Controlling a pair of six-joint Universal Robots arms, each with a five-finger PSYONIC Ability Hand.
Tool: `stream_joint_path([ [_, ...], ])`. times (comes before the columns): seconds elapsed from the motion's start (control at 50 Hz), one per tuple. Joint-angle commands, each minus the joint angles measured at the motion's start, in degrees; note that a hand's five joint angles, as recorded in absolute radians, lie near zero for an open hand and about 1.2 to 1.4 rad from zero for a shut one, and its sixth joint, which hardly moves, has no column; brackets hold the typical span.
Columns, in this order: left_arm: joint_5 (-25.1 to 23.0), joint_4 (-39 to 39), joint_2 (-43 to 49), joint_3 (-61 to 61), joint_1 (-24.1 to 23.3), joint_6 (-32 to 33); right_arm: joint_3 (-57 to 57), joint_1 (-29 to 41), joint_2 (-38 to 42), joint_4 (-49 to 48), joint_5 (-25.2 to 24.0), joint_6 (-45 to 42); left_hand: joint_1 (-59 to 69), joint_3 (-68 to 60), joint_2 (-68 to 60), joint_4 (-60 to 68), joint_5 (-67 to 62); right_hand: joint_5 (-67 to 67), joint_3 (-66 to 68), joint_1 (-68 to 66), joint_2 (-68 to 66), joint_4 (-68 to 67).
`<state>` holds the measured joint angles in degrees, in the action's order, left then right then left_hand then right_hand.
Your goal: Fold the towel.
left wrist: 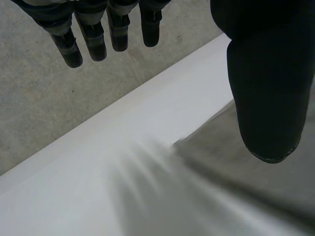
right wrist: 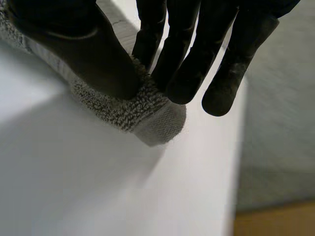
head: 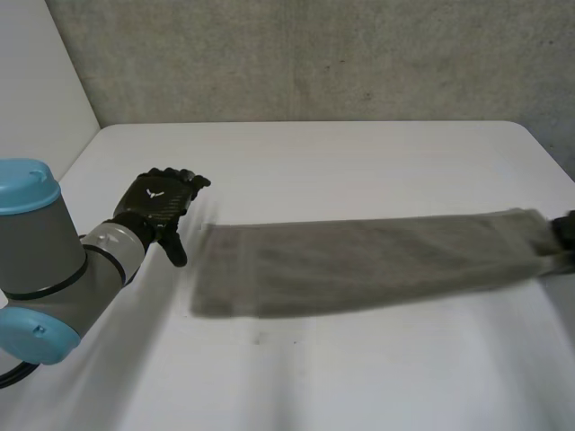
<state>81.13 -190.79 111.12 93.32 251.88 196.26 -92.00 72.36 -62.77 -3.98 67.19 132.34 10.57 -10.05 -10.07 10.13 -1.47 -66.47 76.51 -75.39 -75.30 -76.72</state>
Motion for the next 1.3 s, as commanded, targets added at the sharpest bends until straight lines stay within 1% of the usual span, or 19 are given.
stream_joint_path([
  [0.02,0.09,0.07,-0.12,0.55,0.01,0.0,4.55,-6.62,-4.29,4.15,1.63,-8.42,0.32,-0.84,-0.82,0.76,0.59,-3.53,3.49,-4.61,-4.7,-3.28],
  [0.12,0.17,0.07,-0.73,0.73,-0.08,0.0,9.73,-0.38,-4.91,8.98,2.51,-5.52,0.32,-0.84,-0.82,0.76,0.59,-3.53,3.49,-4.61,-4.7,-3.28],
  [0.16,0.17,0.07,-1.34,0.73,-0.08,-0.09,12.8,7.75,-5.61,9.69,3.38,-0.79,0.32,-0.84,-0.82,0.76,0.59,-3.53,3.49,-4.61,-4.7,-3.28],
  [0.22,0.26,0.07,-1.87,0.73,-0.08,-0.09,13.87,12.1,-5.7,9.69,3.74,1.25,0.49,-1.01,-0.99,0.93,0.42,-3.53,3.49,-4.61,-4.7,-3.28],
  [0.26,0.26,0.07,-2.66,0.81,-0.08,-0.18,15.26,22.15,-5.35,9.43,4.96,3.09,0.49,-1.01,-0.99,0.93,0.42,-3.53,3.49,-4.61,-4.7,-3.28],
  [0.28,0.26,0.07,-2.66,0.81,-0.08,-0.18,15.27,22.21,-5.35,9.42,4.97,3.1,0.49,-1.01,-0.99,0.93,0.42,-3.53,3.49,-4.61,-4.7,-3.28],
  [0.32,0.35,0.07,-3.02,0.99,-0.08,-0.52,16.58,33.93,-3.78,7.85,6.63,3.01,0.49,-1.01,-0.99,0.93,0.42,-3.53,3.49,-4.61,-4.7,-3.28],
  [0.34,0.35,0.07,-3.02,0.99,-0.08,-0.53,16.59,33.98,-3.77,7.84,6.64,3.01,0.49,-1.01,-0.99,0.93,0.42,-3.53,3.49,-4.61,-4.7,-3.28],
  [0.38,0.26,0.07,-3.1,0.99,-0.08,-1.4,17.12,43.96,-0.88,5.57,8.22,2.92,0.49,-1.01,-0.99,0.93,0.42,-3.53,3.49,-4.61,-4.7,-3.28],
  [0.44,0.26,0.07,-3.1,0.99,-0.08,-2.11,17.29,51.62,2.46,3.72,8.57,2.31,0.66,-1.18,-1.16,1.1,0.25,-3.53,3.49,-4.61,-4.7,-3.28],
  [0.62,0.17,0.07,-3.19,1.34,-0.43,-2.29,18.08,61.93,12.83,3.36,9.45,-3.75,0.66,-1.18,-1.16,1.1,0.25,-3.53,3.49,-4.61,-4.7,-3.28],
  [0.74,0.09,0.07,-3.19,0.99,-0.6,-2.29,18.0,61.93,12.32,3.36,11.83,-4.81,0.66,-1.18,-1.16,1.1,0.25,-3.53,3.49,-4.61,-4.7,-3.28],
  [0.76,0.17,0.07,-3.19,0.64,-0.78,-2.29,17.56,61.59,11.01,2.84,12.44,-4.12,0.66,-1.18,-1.16,1.1,0.25,13.07,-13.11,11.99,11.9,13.32],
  [0.78,0.17,0.07,-3.19,0.38,-1.04,-2.2,16.86,61.5,8.82,2.14,12.62,-3.24,0.66,-1.18,-1.16,1.1,0.25,46.04,-46.08,44.96,44.87,46.29],
  [0.8,0.17,0.07,-3.19,0.37,-1.04,-2.2,16.85,61.49,8.8,2.13,12.62,-3.23,0.66,-1.18,-1.16,1.1,0.25,46.37,-46.41,45.29,45.2,46.62],
  [0.82,0.09,0.07,-3.19,0.03,-1.22,-2.29,15.98,61.06,6.71,1.17,12.79,-1.49,0.66,-1.18,-1.16,1.1,0.25,66.47,-66.51,65.39,65.3,66.72],
  [1.04,0.26,-0.02,-3.1,-0.86,-3.85,-2.29,1.94,45.44,-5.69,-0.42,11.92,12.22,0.66,-1.18,-1.16,1.1,0.25,66.47,-66.51,65.39,65.3,66.72],
  [1.22,0.26,-0.11,-2.67,-0.77,-4.82,-2.2,-9.16,31.88,-7.11,-0.16,9.8,12.24,0.66,-1.18,-1.16,1.1,0.25,66.47,-66.51,65.39,65.3,66.72],
  [1.3,0.26,-1.07,-2.31,-0.77,-5.0,-2.2,-13.37,26.53,-7.11,-0.42,6.13,9.78,0.66,-1.18,-1.16,1.1,0.25,57.51,-57.55,56.43,56.34,57.76],
])
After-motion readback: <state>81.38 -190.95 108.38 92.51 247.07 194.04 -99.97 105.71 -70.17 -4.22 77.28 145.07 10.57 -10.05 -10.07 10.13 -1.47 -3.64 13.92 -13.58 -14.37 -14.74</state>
